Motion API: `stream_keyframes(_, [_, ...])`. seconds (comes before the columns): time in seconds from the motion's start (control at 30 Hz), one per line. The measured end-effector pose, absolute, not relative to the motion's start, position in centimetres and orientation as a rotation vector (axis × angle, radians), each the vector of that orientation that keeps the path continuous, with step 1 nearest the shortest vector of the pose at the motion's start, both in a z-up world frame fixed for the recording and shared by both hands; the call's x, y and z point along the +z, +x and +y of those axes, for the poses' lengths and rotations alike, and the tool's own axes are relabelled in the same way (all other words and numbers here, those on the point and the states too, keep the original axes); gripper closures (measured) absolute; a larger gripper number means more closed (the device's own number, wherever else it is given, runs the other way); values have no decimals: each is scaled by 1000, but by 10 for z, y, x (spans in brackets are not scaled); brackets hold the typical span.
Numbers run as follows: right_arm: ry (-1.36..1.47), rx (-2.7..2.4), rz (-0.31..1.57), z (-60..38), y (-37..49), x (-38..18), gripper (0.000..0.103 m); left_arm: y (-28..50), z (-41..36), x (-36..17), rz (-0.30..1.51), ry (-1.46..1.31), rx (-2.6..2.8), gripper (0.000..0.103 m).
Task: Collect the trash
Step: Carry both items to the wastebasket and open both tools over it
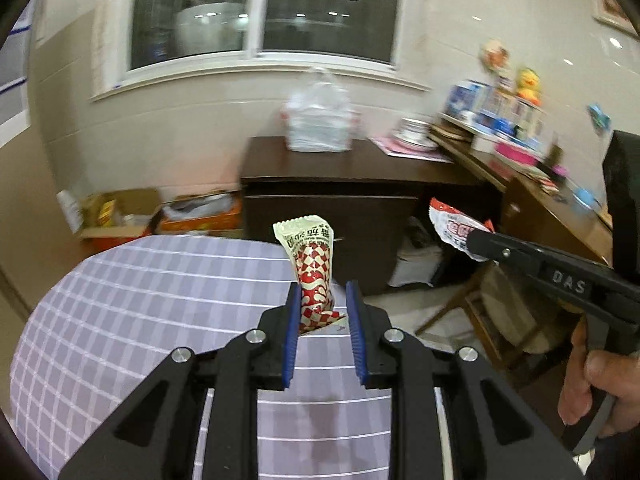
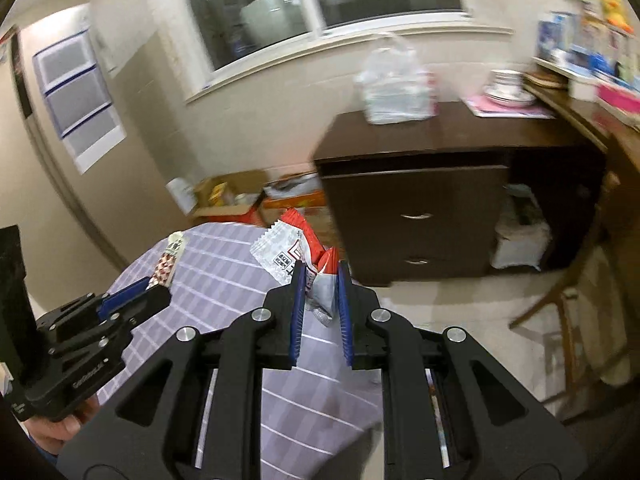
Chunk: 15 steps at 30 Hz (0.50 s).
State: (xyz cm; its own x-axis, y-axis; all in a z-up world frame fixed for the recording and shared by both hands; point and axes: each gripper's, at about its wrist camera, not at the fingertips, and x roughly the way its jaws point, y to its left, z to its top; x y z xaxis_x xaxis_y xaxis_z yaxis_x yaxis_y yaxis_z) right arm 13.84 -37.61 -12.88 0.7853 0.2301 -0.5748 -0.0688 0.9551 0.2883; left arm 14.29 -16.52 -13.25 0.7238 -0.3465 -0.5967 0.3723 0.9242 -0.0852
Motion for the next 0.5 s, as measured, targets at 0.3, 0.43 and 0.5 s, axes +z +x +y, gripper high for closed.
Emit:
stream_keyframes(0.3, [357, -7, 676, -467, 107, -158, 87, 133, -257, -155, 698, 123, -538, 81])
stream_keyframes(0.43, [397, -48, 709, -490, 105, -179, 87, 135, -288, -175, 748, 156, -570, 81])
stream_keyframes(0.5, [409, -62, 731, -497, 106, -191, 87, 137, -302, -187, 779, 171, -584, 81])
